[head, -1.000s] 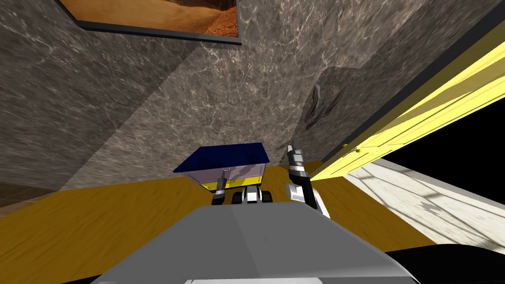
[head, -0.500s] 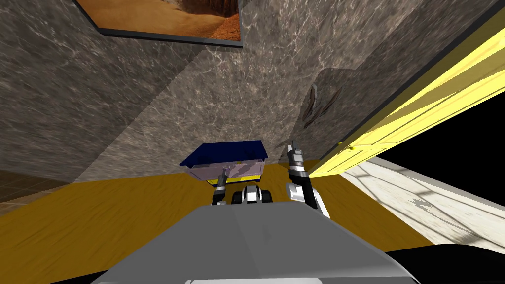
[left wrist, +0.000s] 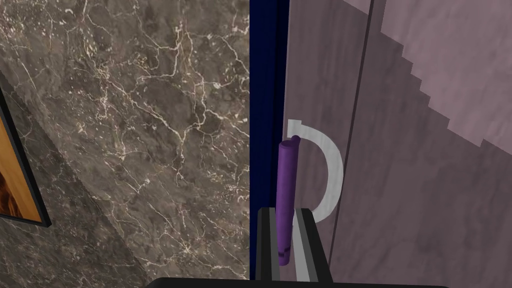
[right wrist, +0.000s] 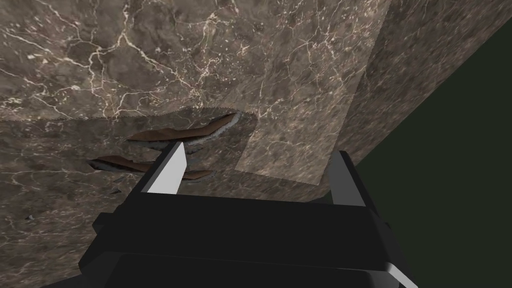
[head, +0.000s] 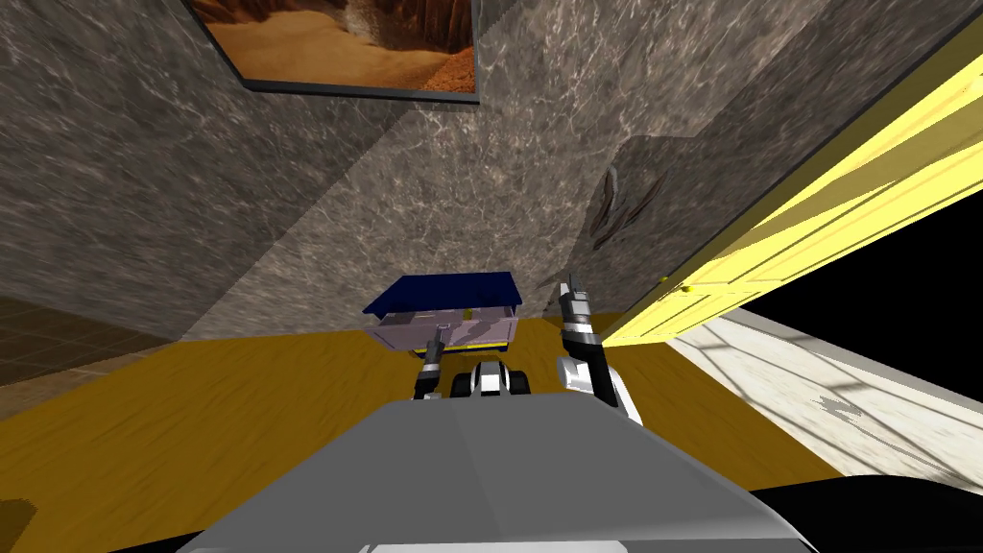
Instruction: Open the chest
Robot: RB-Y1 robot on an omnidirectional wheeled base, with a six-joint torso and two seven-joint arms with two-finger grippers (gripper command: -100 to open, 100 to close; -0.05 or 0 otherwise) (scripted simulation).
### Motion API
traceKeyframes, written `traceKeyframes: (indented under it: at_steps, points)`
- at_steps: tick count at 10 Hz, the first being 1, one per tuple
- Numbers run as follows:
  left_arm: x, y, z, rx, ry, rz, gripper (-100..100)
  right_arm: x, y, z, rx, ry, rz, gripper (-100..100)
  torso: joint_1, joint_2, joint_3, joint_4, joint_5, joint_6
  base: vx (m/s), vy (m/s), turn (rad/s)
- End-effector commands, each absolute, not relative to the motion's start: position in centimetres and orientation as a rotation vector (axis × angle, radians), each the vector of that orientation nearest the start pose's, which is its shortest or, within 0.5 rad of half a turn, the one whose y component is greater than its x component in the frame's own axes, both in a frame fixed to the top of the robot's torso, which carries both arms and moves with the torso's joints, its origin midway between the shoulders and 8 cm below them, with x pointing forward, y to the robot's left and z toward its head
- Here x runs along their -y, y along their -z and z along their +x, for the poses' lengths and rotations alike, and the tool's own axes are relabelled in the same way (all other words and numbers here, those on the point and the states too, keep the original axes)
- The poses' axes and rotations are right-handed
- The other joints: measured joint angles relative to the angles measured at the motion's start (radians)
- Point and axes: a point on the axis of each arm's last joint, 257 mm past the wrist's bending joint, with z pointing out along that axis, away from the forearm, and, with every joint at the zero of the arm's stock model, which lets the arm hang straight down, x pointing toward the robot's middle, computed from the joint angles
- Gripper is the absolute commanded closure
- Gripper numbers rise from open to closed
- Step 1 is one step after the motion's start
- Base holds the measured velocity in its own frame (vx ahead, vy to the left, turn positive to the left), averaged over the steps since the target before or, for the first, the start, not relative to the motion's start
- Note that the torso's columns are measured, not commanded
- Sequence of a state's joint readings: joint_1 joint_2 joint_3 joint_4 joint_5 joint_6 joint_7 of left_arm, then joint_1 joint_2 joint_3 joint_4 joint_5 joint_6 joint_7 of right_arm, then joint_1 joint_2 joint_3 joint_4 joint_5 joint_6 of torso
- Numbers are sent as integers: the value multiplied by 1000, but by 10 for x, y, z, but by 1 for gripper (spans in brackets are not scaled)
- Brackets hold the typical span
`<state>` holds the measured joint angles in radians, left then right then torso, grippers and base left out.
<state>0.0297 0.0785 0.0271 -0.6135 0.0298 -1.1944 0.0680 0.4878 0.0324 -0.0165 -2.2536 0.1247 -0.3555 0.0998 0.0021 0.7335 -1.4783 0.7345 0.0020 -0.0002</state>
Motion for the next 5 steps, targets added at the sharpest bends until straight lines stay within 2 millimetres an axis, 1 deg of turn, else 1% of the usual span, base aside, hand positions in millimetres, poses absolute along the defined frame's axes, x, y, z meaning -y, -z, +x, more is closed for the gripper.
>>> traceKeyframes:
  at_steps: [1,2,3,4,5]
  points:
    - [-266,373,381,-1043,1289,-1069,100,282,13,373,-790,-1076,689,0,1,1,1,0,0,-1,-9,0,82]
    - [-259,373,376,-1052,1302,-1065,100,282,13,373,-790,-1076,689,0,1,1,1,0,0,0,-8,7,84]
    - [-255,373,371,-1054,1311,-1066,100,282,13,373,-790,-1076,689,0,1,1,1,0,0,1,-12,9,154]
    - [-253,373,371,-1064,1314,-1059,100,282,13,373,-790,-1076,689,0,1,2,1,0,0,-1,-14,0,72]
    - [-247,373,366,-1074,1325,-1054,100,282,13,373,-789,-1076,689,0,1,1,1,0,0,0,-11,5,101]
